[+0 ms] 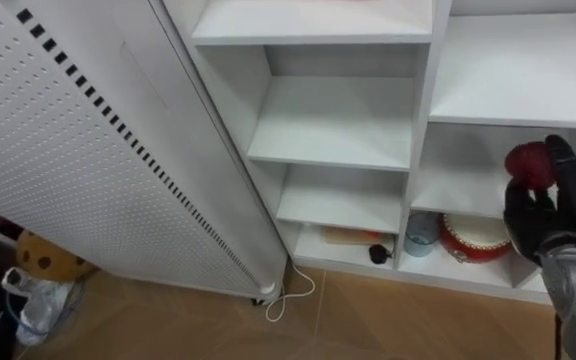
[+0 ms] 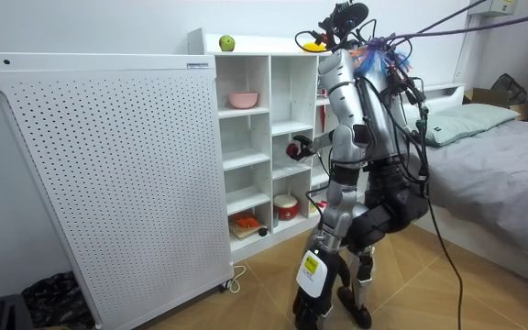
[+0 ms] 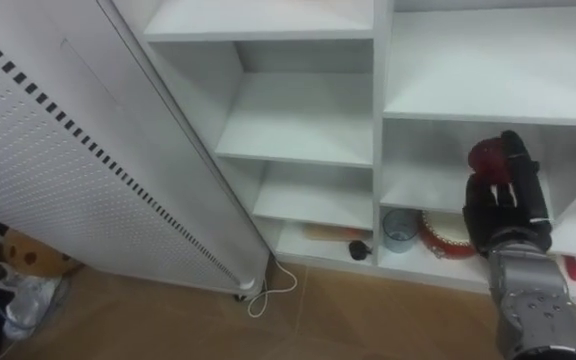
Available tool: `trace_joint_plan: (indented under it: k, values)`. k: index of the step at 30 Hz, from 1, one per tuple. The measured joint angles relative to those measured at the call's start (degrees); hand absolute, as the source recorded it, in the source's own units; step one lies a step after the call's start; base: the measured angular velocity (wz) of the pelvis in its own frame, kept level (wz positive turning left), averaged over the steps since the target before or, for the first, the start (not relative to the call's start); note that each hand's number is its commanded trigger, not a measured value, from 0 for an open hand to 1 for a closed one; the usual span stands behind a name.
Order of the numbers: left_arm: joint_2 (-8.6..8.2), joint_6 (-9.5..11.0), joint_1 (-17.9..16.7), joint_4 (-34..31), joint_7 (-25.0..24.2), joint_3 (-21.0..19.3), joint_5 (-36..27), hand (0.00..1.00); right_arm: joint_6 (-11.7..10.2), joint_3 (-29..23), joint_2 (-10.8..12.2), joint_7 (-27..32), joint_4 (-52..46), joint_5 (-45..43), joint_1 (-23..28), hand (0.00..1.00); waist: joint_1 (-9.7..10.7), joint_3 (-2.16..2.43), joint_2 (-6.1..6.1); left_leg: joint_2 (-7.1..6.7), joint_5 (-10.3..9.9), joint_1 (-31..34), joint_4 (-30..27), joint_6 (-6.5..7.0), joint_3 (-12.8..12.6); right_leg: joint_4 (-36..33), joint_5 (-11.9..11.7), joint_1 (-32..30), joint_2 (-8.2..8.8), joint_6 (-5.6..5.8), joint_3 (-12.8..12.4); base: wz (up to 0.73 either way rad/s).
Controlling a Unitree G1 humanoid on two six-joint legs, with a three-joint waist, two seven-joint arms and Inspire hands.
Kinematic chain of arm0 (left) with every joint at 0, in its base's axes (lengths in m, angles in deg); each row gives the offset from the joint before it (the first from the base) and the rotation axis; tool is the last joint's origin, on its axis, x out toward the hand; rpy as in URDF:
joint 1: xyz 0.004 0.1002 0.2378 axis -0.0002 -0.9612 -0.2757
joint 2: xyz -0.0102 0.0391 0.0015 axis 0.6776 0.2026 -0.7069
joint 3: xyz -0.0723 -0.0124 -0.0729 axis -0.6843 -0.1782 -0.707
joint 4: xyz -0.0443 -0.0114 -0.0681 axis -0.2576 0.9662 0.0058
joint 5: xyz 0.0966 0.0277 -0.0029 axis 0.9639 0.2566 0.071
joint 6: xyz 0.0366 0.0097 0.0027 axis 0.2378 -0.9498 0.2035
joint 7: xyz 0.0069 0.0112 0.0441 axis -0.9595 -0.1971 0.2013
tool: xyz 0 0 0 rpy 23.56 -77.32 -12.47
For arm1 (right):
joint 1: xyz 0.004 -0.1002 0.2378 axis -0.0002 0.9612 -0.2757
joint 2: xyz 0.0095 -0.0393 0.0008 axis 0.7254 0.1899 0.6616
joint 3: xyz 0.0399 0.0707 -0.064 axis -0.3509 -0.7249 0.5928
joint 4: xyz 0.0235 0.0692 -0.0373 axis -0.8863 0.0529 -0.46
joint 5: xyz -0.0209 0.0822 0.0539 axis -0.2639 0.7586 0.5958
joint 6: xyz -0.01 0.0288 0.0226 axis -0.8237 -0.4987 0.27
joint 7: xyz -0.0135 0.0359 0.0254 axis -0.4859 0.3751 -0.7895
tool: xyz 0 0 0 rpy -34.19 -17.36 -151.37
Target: Arrange fruit in the closet
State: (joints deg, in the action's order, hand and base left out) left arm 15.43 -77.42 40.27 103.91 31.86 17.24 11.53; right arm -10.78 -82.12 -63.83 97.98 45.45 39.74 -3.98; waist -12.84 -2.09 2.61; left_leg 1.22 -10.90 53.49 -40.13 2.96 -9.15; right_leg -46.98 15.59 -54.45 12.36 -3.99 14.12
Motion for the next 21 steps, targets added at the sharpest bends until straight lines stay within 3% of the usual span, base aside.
trace_joint_plan:
  k: [7,21]
  values:
    - [0.06,0.0,-0.01,-0.15,-0.43,-0.11,0.14,0.0,-0.15,-0.04,-1.16,0.51,-0.15,-0.14,-0.01,0.0,0.0,0.02,0.03,0.09,-1.31,1.22,-3.05,0.3,0.03,-2.97,1.69,-0.89,0.77,0.03,0.0,0.02]
    - [1.36,0.27,-2.37,-0.21,-0.41,-0.14,0.14,0.0,-0.78,0.0,-3.56,1.71,-0.14,-0.15,-0.83,0.0,0.11,0.07,0.09,0.15,-2.01,1.99,-4.76,0.48,-0.04,-3.94,1.81,-1.41,0.7,0.0,-0.11,-0.01]
